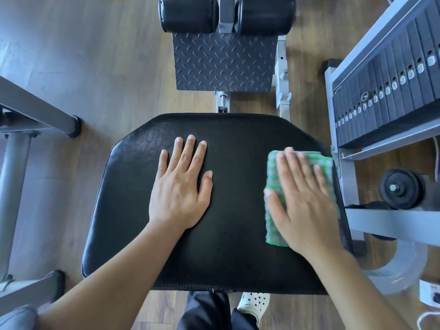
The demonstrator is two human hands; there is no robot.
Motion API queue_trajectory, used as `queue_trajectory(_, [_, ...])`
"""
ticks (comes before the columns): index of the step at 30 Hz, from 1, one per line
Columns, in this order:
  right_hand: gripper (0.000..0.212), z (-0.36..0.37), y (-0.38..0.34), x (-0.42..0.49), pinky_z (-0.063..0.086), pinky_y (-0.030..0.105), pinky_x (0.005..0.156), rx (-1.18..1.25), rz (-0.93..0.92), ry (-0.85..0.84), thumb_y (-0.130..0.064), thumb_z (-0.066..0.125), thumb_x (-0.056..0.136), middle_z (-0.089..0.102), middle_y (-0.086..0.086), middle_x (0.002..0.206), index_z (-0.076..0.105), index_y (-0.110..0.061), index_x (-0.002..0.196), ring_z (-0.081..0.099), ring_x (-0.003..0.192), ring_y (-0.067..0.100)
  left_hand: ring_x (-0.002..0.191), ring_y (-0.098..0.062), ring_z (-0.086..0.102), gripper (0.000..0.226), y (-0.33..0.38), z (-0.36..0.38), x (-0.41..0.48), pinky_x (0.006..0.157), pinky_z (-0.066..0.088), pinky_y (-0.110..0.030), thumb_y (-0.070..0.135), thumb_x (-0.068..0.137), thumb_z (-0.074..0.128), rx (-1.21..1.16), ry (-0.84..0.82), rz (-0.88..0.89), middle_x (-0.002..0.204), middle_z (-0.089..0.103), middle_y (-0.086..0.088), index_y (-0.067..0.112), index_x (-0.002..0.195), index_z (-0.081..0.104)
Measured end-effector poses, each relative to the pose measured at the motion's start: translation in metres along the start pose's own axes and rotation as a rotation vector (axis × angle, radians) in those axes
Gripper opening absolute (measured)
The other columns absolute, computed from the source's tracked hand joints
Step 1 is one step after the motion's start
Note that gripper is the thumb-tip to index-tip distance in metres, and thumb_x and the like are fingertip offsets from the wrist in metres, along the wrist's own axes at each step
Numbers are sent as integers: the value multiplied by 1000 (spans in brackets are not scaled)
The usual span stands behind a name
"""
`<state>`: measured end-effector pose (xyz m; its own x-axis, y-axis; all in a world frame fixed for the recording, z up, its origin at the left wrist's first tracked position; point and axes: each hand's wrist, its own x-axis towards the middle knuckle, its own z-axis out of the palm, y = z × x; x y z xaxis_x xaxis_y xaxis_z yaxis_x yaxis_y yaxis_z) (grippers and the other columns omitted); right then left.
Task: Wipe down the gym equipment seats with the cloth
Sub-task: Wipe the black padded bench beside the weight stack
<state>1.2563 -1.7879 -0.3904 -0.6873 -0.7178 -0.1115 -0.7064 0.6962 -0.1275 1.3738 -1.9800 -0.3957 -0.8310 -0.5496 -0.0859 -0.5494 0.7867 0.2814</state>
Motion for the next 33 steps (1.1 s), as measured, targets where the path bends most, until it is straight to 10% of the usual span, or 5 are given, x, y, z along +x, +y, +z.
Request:
queue_trajectory(5, [70,1,14,36,2,40,119,9,192,54,-46,16,93,14,9,160,17,-9,153,11,148,24,148,-17,3,59,-2,1,0,119,1,-38,42,95,21,5,0,-3,159,14,1,23,151,24])
queue_trajectory(12, [63,-5,1,-17,12,45,120,1,-161,-47,-45,21,99,12,3,160,16,-13,153,6,148,18,148,-17,2,59,-1,1,0,120,1,-39,42,95,21,12,-2,1,160,14,1,23,151,23])
queue_trajectory(19, [69,-1,7,21,5,43,120,-4,115,12,-46,16,95,13,8,160,16,-9,153,9,148,23,148,-17,1,60,-1,1,0,119,-1,-38,42,95,19,18,-8,2,160,12,1,22,152,22])
queue_trajectory(25, [64,2,-18,-1,9,44,120,-12,-159,-34,-46,18,99,9,4,160,14,-12,153,5,148,19,148,-18,1,60,-2,0,-1,119,0,-39,42,96,18,18,-11,5,160,11,0,22,152,21])
queue_trajectory(33, [75,1,-3,37,1,42,119,-5,215,26,-47,8,90,8,12,160,11,-7,153,7,148,26,148,-18,1,60,-1,1,0,119,-1,-38,42,95,18,20,-11,1,160,11,1,22,152,20])
